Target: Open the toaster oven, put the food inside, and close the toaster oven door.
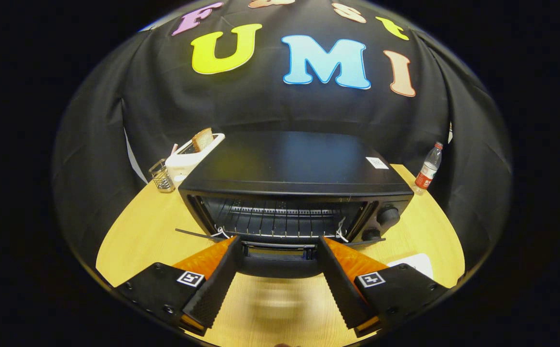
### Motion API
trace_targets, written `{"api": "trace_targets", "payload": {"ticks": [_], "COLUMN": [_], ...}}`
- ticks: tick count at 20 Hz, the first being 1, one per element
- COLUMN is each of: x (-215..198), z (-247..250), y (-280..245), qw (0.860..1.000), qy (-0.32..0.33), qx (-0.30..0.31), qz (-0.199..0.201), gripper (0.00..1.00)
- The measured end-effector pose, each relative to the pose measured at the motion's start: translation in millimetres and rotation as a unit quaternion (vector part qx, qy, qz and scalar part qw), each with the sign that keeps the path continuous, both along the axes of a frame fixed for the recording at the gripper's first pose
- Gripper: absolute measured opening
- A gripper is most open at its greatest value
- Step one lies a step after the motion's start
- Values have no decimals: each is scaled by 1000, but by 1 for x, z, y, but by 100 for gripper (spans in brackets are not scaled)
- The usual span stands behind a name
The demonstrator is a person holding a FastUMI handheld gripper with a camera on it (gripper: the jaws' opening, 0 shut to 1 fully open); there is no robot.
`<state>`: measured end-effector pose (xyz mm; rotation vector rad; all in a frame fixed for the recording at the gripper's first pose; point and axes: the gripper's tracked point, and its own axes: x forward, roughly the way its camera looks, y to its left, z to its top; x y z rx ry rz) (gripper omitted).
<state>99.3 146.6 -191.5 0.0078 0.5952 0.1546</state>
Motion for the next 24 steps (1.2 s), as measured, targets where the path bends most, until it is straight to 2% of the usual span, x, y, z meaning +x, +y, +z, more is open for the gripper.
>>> {"api": "trace_targets", "payload": {"ticks": [9, 12, 16, 24], "x": [-40, -57, -74, -86], "z": [-35, -62, -106, -80], "y": [0, -3, -9, -27], "qw": [999, 995, 985, 987], "qy": [41, 81, 169, 152], "qx": [-22, -42, -18, -20], "qz": [17, 41, 29, 53], "gripper": [98, 98, 99, 99]}}
